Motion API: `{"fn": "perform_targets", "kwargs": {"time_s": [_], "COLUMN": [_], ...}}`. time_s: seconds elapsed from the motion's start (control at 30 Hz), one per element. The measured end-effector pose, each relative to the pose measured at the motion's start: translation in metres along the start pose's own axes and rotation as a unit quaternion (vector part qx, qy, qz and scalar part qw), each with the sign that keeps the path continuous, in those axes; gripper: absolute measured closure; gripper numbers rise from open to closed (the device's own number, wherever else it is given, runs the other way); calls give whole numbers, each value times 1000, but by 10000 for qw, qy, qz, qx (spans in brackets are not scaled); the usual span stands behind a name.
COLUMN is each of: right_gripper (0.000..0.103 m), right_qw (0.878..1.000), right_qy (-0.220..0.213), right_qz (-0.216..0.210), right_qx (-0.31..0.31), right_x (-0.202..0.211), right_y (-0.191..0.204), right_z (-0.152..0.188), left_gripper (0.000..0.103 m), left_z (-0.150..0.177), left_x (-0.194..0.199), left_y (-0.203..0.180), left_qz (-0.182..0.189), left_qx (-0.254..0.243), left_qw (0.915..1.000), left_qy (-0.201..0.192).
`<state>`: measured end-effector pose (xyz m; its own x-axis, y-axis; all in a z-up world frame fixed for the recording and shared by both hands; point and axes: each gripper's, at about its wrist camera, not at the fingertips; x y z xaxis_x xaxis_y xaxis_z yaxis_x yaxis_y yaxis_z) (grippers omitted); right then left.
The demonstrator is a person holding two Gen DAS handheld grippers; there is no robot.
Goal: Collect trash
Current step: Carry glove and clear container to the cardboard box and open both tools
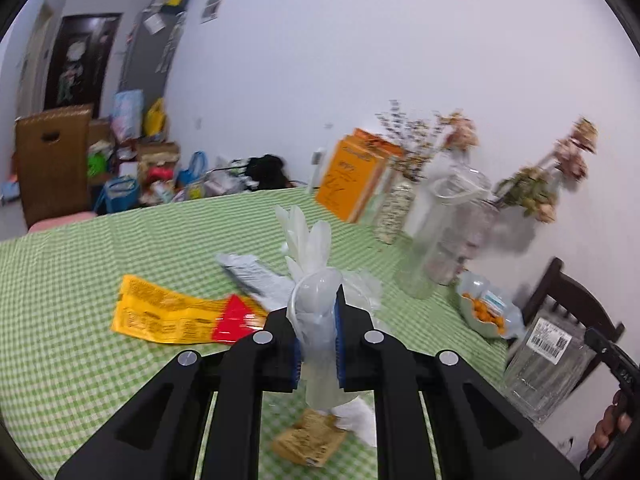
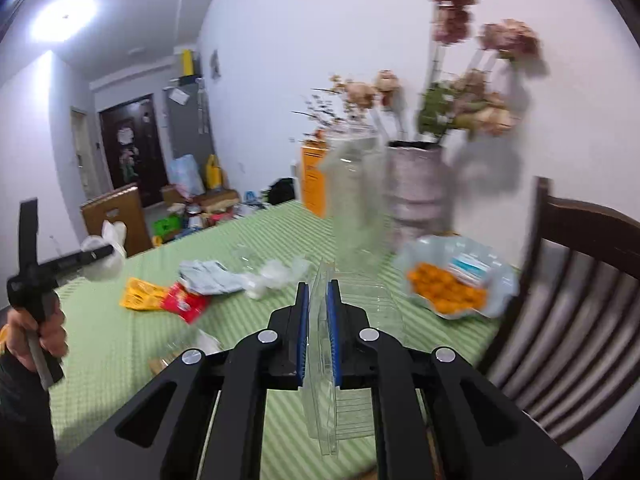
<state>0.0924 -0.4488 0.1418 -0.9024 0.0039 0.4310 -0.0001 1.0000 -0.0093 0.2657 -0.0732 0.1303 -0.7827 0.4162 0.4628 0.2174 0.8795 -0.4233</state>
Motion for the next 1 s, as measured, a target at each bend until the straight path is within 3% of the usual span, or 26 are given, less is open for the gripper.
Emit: {"fn": "perform_targets", "kwargs": {"time_s": [0.13, 0.23, 0.33, 0.43, 0.6, 0.67, 0.83, 1.0], "right_gripper": [93, 93, 93, 93, 93, 92, 89, 89], "right_qw": [9994, 9975, 9922, 9873, 9758, 9689, 9272, 9122], "right_qy": [199, 615, 1186, 1538, 2008, 2184, 3086, 3186], "right_qz": [250, 301, 242, 80, -484, -792, -1693, -2022], "right_qx": [-153, -183, -292, -377, -722, -848, -1279, -1596], "right_x": [28, 38, 36, 31, 8, -2, -39, -38], "right_y": [-32, -53, -70, -77, -86, -87, -90, -92], "right_z": [36, 73, 120, 154, 201, 214, 262, 279], "left_gripper": [93, 93, 93, 93, 93, 93, 93, 93], "left_z": [21, 48, 83, 113, 148, 163, 193, 233], "left_x": [3, 4, 2, -8, -18, -23, -41, -59], "left_y": [-37, -74, -117, -152, -192, -206, -227, -251], "left_qz": [398, 632, 911, 1054, 1062, 1094, 1077, 1138], "left_qx": [-332, -710, -1231, -1563, -1884, -1948, -1964, -2089], "left_qw": [9984, 9945, 9851, 9751, 9655, 9619, 9561, 9432], "left_qy": [219, 435, 779, 1167, 1448, 1574, 1890, 2320]}}
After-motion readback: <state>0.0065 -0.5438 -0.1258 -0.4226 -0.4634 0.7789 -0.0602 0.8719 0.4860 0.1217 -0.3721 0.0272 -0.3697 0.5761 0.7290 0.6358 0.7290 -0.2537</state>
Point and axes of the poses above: each gripper's, at about its wrist camera, not at the fingertips, and x roughly against the way its jaws point, y to its left, z to its underside, and after that the axes turned 12 degrees about x, right-handed
